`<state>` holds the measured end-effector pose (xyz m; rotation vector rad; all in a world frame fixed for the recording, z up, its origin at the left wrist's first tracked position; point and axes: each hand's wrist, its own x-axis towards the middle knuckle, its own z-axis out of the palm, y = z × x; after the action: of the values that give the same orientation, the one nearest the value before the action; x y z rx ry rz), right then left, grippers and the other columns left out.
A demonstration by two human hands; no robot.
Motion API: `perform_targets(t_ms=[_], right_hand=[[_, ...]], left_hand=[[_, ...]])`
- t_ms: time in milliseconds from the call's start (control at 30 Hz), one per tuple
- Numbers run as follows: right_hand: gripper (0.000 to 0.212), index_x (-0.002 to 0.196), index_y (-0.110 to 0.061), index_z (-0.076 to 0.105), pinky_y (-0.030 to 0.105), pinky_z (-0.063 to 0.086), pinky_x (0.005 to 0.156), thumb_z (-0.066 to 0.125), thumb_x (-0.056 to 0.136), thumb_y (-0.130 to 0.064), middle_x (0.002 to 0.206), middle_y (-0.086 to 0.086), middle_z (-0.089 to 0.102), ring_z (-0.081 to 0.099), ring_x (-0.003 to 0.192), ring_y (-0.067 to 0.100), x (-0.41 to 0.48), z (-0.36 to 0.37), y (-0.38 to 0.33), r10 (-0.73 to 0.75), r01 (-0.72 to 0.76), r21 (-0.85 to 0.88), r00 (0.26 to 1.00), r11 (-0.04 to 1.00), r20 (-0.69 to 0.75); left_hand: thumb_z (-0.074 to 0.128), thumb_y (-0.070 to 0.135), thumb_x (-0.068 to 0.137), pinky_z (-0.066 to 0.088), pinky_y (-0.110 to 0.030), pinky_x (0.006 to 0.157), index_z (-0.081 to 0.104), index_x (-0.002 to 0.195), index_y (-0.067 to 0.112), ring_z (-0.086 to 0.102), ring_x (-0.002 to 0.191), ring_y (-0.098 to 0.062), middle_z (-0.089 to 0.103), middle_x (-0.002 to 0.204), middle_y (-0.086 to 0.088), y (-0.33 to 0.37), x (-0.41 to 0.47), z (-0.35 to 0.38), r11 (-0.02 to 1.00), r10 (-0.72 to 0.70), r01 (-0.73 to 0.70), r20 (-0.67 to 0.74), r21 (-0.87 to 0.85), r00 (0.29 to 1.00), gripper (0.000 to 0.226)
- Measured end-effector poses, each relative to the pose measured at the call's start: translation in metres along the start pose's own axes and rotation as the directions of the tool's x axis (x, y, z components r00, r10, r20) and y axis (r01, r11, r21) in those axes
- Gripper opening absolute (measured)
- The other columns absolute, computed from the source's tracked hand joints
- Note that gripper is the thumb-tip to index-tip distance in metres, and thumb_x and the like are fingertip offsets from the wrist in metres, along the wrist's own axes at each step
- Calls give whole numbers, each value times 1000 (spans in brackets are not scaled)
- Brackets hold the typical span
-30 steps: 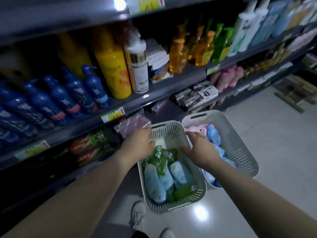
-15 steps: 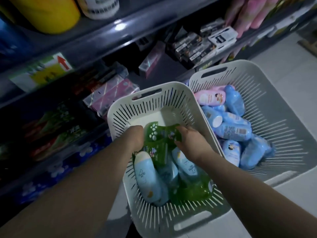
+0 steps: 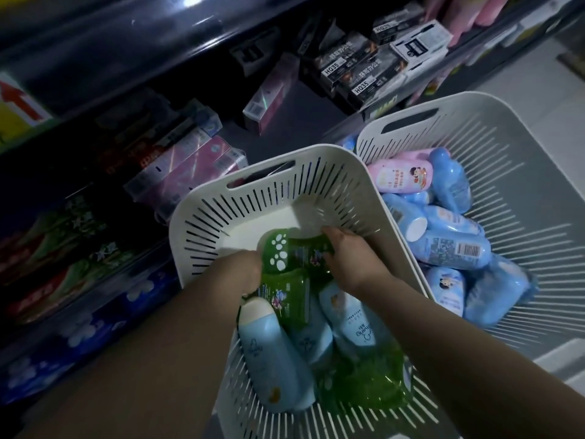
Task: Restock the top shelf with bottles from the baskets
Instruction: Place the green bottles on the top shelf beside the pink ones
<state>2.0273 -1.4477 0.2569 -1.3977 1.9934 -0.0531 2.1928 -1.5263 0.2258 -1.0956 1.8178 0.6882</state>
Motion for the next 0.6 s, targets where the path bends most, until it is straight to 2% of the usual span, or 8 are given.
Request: perform_targets(t_ms=[67,133,167,233,300,367,467,600], right_hand=[[49,140,-10,42,27,37,103,52,92,-1,137,13,51,52,123,26,3,0,-1,-4,4,-14,1000,1000,-4],[52,141,-8,39,28,37,103,50,91,2,136,16,50,51,122,28,5,-1,-3,-1,1,-41,1000,999,0],[55,142,-8,37,29,38,104,50,90,2,136,16,49,51,123,28,5,-3,-4,7,-7,-41,1000,999,6],[60,144,-7,34,31,38,107,51,88,3,137,17,48,49,125,29,5,-6,-7,17,-16,-39,1000,999,18],[63,146,-7,31,32,36,109,51,88,3,140,17,46,46,128,28,3,-9,-10,21,-19,-48,999,999,38],[63,146,-8,30,32,36,110,51,88,2,141,17,44,44,130,28,4,-8,-11,23,-21,-47,999,999,47],[60,145,-11,34,36,39,108,51,89,3,142,15,44,46,129,30,8,-5,-11,26,-25,-24,998,999,49],[59,146,-13,33,36,39,107,53,91,-3,144,13,42,46,128,30,17,5,-13,24,-21,-40,996,999,84]], left_hand=[[45,12,95,44,-27,93,48,133,4,50,119,-26,50,134,-14,4,-3,-3,1000,-29,30,-32,9,999,39],[43,11,94,34,-41,109,34,144,6,30,137,-35,28,149,-19,10,-11,-10,999,-47,48,-57,24,997,51],[44,11,93,31,-44,111,28,146,7,21,140,-37,19,153,-19,12,-17,-15,998,-59,62,-79,27,995,56],[50,9,90,37,-47,106,30,143,8,28,135,-39,23,148,-19,10,-26,-26,998,-61,57,-152,-31,987,57],[58,12,87,48,-41,89,40,130,7,50,115,-34,45,130,-17,4,-32,-35,998,-4,-12,-247,-63,969,47],[63,19,85,48,-37,80,46,121,8,56,101,-29,57,114,-13,-3,-43,-46,998,59,-58,-321,12,945,41],[62,27,85,45,-38,91,50,120,11,53,109,-30,53,119,-12,-8,-60,-62,980,139,-70,-396,184,908,40],[63,22,84,49,-39,93,53,118,11,55,108,-29,49,119,-11,-12,-78,-68,965,170,-76,-381,251,909,37]])
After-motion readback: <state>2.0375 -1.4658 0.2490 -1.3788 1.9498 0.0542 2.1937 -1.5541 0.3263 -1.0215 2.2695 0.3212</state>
